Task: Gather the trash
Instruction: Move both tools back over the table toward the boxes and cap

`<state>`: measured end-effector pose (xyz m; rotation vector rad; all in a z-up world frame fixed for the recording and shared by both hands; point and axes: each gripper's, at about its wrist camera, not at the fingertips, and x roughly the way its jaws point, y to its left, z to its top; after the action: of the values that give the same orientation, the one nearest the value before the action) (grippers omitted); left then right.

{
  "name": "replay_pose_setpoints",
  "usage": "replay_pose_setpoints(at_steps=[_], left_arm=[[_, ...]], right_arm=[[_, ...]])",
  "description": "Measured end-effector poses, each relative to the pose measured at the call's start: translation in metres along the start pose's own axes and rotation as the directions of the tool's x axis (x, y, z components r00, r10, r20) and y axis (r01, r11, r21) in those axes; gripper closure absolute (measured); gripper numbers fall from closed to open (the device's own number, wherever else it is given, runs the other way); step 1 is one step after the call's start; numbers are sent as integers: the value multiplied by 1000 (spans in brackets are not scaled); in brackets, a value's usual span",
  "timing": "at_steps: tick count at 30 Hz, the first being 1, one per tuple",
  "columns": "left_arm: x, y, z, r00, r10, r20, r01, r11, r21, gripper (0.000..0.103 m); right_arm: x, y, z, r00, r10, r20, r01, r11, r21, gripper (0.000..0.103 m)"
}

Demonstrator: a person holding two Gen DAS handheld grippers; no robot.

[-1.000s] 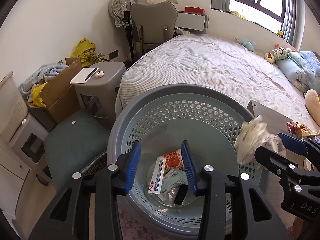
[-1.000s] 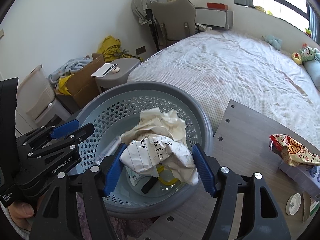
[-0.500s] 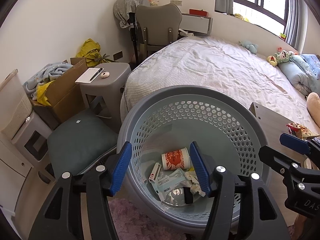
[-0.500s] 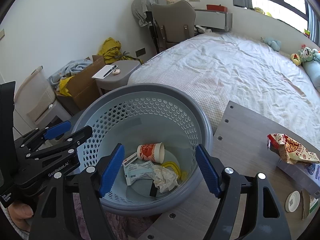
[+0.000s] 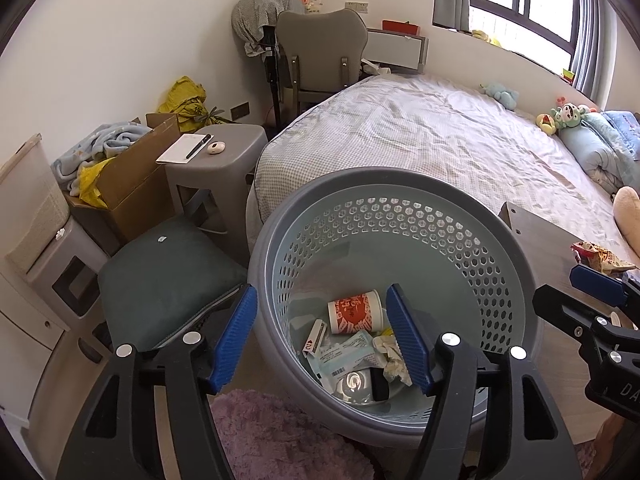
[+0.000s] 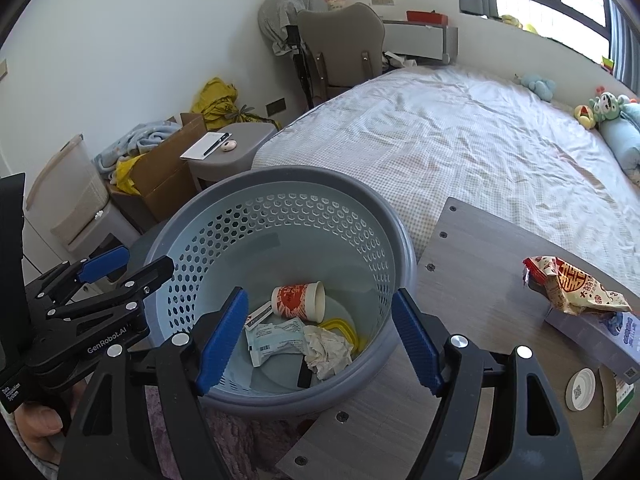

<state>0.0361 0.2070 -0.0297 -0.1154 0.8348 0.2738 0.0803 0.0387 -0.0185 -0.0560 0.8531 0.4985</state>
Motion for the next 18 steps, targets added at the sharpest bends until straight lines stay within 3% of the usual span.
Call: replay_pose_setpoints(at_steps=[8, 18], left_arm=[[-10, -6, -2, 1000, -15, 15, 15, 1000, 2, 34], [-25, -41, -9, 997, -79, 23, 78, 996, 51, 34]], right_arm=[[-20, -19, -9, 999, -37, 19, 36, 999, 36, 27], [-56, -59, -31, 992, -114, 46, 108, 988, 114, 26]])
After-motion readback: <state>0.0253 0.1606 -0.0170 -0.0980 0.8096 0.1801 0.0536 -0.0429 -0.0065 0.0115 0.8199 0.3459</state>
